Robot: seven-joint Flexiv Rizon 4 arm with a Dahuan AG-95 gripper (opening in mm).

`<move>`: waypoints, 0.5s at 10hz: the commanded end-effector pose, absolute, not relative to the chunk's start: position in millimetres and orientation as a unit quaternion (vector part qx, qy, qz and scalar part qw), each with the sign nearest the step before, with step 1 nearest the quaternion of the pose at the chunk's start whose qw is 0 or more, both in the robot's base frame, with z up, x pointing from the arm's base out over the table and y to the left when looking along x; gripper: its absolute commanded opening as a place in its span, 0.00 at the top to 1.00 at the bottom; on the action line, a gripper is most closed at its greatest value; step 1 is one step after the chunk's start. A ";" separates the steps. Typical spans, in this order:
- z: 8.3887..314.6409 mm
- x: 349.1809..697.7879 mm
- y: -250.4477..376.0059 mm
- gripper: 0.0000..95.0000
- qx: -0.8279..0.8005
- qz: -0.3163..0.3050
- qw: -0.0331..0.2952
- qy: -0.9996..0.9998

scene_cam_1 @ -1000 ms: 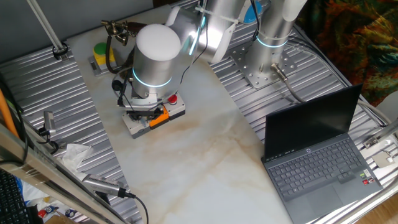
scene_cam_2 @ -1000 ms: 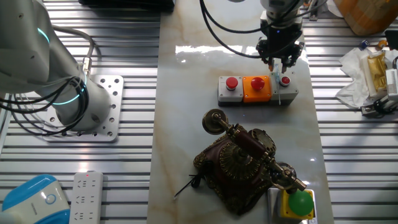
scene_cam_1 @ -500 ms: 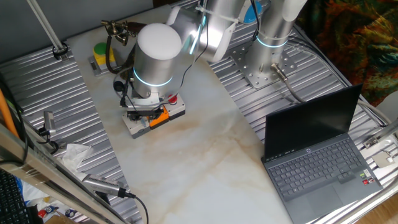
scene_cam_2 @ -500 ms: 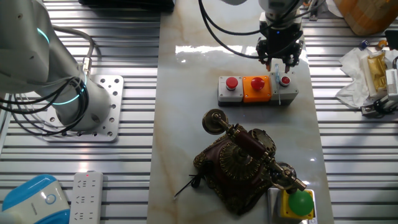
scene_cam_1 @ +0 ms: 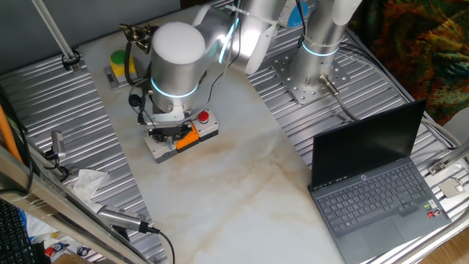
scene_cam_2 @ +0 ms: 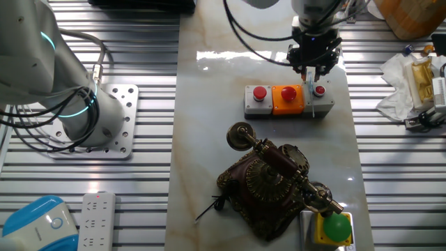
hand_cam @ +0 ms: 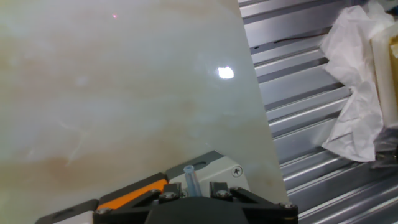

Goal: Dial a number on an old rotary phone

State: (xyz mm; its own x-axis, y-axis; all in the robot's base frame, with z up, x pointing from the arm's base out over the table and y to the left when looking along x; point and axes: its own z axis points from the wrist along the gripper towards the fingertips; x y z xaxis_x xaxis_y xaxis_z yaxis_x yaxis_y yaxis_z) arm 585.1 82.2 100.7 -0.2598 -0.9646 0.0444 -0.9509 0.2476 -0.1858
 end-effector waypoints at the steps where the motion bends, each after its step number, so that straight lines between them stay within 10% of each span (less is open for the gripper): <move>1: 100.1 584.0 82.4 0.80 -0.612 -0.084 0.036 0.785; 2: 100.0 583.8 82.4 0.80 -0.617 -0.083 0.035 0.781; 3: 99.7 583.5 82.2 0.60 -0.620 -0.082 0.036 0.779; 5: 98.8 583.2 82.3 0.60 -0.624 -0.074 0.038 0.777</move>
